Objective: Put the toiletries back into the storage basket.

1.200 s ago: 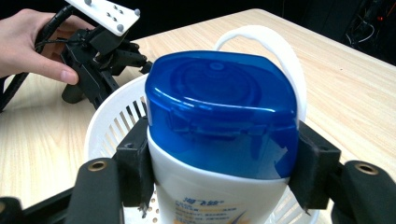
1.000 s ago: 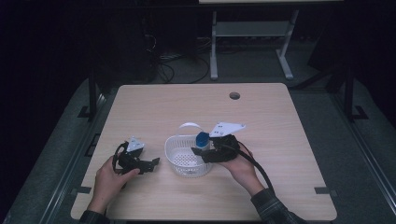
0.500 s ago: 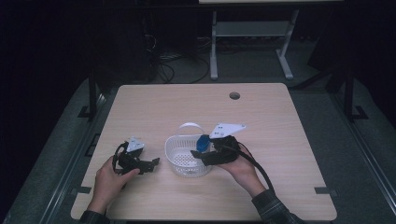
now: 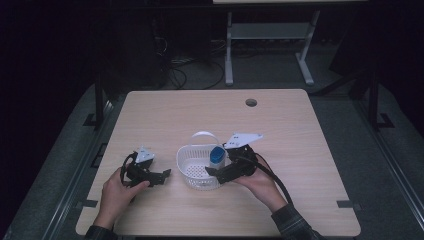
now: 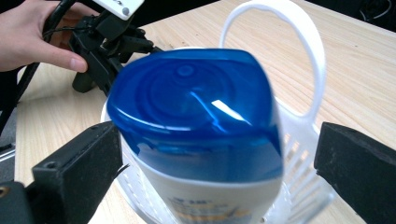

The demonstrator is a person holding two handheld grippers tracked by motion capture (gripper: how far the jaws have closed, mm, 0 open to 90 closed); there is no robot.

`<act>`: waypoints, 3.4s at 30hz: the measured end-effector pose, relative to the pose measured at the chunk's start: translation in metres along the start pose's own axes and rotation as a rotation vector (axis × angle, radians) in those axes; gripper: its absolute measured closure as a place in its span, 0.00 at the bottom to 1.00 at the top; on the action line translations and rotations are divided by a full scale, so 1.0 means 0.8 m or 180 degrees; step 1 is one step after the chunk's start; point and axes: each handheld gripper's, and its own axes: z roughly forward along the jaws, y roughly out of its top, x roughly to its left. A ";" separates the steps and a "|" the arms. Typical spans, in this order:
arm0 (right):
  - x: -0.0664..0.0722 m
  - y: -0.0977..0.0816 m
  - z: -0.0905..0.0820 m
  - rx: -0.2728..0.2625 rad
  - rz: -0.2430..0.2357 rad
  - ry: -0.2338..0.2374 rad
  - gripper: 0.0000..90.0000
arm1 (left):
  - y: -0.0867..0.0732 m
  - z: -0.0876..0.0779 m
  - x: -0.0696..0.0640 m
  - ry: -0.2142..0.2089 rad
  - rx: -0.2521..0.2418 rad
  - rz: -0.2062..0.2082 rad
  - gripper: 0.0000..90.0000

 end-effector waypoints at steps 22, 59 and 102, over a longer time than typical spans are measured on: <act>-0.026 -0.024 -0.053 -0.0068 0.0142 -0.0140 0.01 | -0.002 -0.002 -0.001 -0.0009 -0.0007 0.0005 0.15; -0.070 -0.115 -0.132 0.0070 0.0610 -0.0684 0.01 | -0.004 -0.004 -0.002 -0.0025 -0.0008 0.0025 0.15; -0.096 -0.232 -0.164 0.0608 0.0899 -0.1526 0.00 | -0.004 -0.004 -0.001 -0.0024 -0.0001 0.0032 0.15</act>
